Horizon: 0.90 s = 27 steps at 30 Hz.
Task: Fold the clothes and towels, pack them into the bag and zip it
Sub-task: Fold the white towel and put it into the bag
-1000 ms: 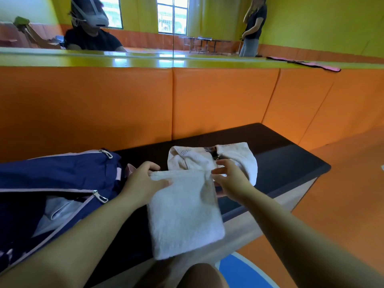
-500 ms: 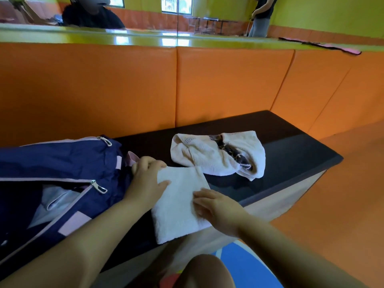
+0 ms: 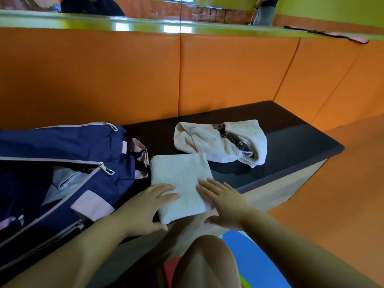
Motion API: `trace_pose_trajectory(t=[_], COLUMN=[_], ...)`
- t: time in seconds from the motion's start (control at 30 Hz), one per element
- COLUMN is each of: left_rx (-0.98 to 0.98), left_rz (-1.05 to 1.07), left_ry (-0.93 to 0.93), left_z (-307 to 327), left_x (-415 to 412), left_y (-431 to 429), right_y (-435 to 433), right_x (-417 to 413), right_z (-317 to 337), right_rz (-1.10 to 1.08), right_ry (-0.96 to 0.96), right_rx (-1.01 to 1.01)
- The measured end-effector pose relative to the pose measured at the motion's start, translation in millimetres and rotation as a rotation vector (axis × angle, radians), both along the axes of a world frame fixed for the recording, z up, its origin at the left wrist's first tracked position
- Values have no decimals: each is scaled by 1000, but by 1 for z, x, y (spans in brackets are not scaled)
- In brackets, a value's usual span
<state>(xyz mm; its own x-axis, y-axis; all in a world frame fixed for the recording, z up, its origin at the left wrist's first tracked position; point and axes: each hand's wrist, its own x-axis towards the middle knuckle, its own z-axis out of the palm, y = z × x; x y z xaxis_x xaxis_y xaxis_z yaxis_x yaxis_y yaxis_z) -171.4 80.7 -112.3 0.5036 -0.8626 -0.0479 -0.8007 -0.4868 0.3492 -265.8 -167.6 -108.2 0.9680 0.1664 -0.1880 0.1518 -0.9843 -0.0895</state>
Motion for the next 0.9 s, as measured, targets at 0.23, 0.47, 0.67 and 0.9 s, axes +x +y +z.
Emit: trace_pose_trajectory(t=[0.23, 0.47, 0.67, 0.9], left_rx=[-123, -283, -352, -413], left_rz=[76, 224, 385, 649], left_ry=[-14, 315, 466, 407], left_z=[-1, 14, 18, 20], left_x=[-2, -6, 1, 6], left_y=[-1, 11, 11, -9], right_y=[9, 6, 14, 4], right_x=[2, -12, -7, 40], right_z=[-6, 6, 14, 50], right_rz=[-38, 91, 82, -226], right_ry=[-206, -325, -353, 92], right_rx=[31, 19, 45, 480])
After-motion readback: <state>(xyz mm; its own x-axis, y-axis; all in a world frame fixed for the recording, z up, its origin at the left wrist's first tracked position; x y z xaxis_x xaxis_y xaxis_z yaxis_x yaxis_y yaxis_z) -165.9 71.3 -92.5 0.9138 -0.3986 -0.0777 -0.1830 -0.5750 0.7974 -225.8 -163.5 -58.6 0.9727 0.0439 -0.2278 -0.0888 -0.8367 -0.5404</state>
